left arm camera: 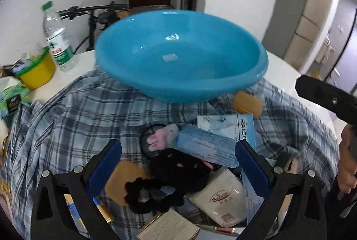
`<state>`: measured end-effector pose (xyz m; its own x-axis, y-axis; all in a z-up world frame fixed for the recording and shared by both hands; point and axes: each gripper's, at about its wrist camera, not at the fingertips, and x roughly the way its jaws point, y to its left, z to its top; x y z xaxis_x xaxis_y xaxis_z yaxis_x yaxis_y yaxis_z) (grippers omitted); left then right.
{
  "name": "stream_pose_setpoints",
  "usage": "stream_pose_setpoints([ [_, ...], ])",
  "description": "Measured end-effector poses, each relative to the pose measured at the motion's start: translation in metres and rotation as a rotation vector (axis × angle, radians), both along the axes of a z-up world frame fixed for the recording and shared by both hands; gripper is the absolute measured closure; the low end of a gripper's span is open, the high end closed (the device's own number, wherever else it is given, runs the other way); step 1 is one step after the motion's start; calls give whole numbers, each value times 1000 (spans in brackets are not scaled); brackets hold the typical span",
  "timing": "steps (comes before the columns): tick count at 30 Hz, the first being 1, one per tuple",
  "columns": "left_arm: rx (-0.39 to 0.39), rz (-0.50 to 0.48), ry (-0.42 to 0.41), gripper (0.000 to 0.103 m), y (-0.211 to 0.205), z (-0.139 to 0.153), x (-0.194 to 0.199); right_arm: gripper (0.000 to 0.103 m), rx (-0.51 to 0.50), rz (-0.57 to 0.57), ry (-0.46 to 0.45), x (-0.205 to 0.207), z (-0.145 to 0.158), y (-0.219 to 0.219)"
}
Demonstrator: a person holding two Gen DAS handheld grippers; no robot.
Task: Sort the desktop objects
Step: 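Move both tools toward the clear plastic bag and RAISON pack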
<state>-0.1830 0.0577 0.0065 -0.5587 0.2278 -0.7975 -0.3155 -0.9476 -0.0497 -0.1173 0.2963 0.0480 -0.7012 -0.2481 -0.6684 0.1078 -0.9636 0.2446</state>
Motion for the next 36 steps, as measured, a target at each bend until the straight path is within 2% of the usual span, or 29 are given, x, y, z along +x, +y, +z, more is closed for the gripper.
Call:
stream_pose_setpoints([
  [3,-9,33,22,0,3,0,-6,1,8,7,-13,-2,-6,-1],
  [6,70,83,83,0,-7,9,-8,1,3,8,-25,-5,-10,1],
  [8,131,109,81,0,-15,14,-11,1,-1,3,-31,-5,-12,3],
  [11,165,148,80,0,-22,18,-17,1,-3,-2,-38,-8,-14,6],
  [13,139,169,124,3,-23,23,-18,1,-6,-5,-43,-8,-16,7],
  [14,130,177,142,13,-24,24,-19,1,-6,-5,-45,-9,-16,7],
  [16,144,184,156,23,-27,27,-19,1,1,-4,-48,-10,-18,6],
  [18,137,160,132,23,-25,26,-20,1,9,-3,-52,-11,-20,5],
  [21,59,104,128,23,-13,24,-19,1,17,2,-62,-12,-23,3],
  [25,-1,51,125,23,1,19,-15,1,42,11,-68,-13,-27,0],
  [30,22,-8,114,23,6,17,-12,1,81,39,-59,-10,-28,-7],
  [33,6,-13,116,23,8,13,-14,11,88,63,-65,-9,-28,-10],
  [36,-57,-10,97,23,12,5,-17,12,87,68,-68,-9,-28,-10],
])
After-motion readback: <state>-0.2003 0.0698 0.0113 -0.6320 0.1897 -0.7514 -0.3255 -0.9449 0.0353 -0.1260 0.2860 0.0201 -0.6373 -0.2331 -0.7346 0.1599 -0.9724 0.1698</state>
